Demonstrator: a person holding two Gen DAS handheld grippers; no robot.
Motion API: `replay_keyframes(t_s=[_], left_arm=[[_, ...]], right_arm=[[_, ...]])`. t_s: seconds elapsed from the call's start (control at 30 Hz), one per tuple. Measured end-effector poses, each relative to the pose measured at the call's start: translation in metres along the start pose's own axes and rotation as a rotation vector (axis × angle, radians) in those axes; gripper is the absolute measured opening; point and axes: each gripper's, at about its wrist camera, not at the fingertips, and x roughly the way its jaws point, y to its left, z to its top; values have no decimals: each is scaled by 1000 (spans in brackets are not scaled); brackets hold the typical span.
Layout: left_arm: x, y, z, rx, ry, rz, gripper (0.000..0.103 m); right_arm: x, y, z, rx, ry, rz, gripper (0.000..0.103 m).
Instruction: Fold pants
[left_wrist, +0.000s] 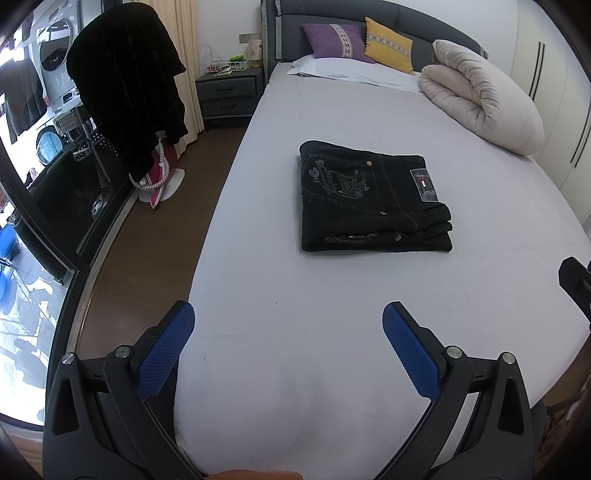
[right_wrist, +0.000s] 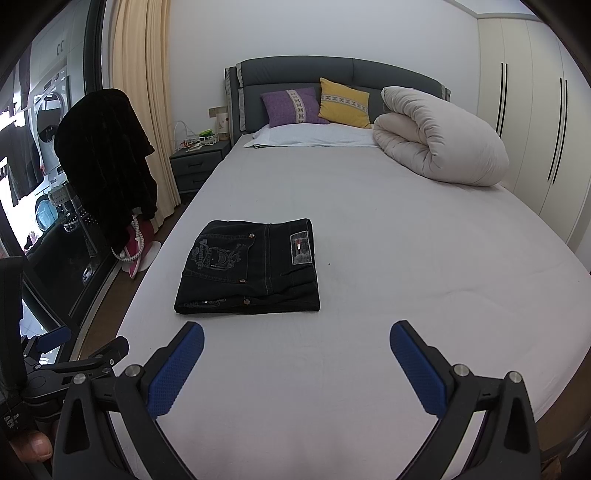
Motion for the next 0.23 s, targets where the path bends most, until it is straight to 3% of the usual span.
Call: replay_keyframes(t_s=[0.23], left_arm=[[3,1,1,-2,-2,9,103]], right_arm=[[2,-1,-8,3,7,5,103]])
